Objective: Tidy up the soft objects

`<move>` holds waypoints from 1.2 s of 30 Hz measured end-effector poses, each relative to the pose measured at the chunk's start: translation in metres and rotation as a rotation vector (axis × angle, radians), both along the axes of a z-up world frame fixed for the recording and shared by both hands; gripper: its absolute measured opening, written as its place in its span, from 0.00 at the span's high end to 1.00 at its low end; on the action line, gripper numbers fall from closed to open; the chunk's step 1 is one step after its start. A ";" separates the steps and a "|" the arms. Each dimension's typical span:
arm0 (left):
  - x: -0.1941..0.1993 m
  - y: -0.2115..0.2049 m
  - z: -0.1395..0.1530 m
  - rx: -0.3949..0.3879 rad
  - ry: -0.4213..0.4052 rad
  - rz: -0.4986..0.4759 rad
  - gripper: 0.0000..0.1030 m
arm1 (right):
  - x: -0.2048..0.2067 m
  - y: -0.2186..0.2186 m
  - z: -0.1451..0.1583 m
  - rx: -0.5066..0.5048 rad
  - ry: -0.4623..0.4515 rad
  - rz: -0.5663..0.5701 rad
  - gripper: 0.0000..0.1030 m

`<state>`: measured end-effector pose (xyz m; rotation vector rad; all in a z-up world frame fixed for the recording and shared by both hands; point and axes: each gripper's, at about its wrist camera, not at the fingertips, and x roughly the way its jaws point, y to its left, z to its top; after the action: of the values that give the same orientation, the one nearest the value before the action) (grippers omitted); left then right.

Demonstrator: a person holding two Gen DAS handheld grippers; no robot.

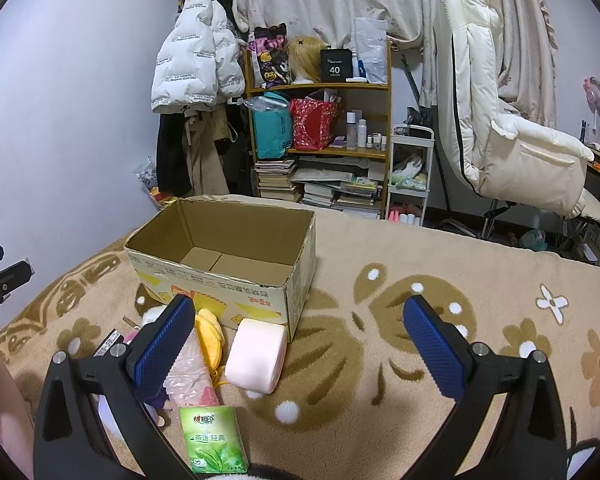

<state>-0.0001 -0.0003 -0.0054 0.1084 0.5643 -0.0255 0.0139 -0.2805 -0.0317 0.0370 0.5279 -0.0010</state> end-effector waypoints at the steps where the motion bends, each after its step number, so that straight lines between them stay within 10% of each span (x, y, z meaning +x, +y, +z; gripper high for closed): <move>1: 0.000 0.000 0.000 0.000 0.000 0.000 0.00 | -0.001 0.000 -0.001 0.002 0.000 0.000 0.00; 36: 0.001 -0.004 -0.004 0.004 0.008 -0.002 0.00 | 0.001 -0.001 -0.002 0.000 0.011 0.003 0.00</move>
<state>0.0005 -0.0043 -0.0098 0.1131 0.5719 -0.0267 0.0147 -0.2816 -0.0341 0.0363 0.5389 0.0022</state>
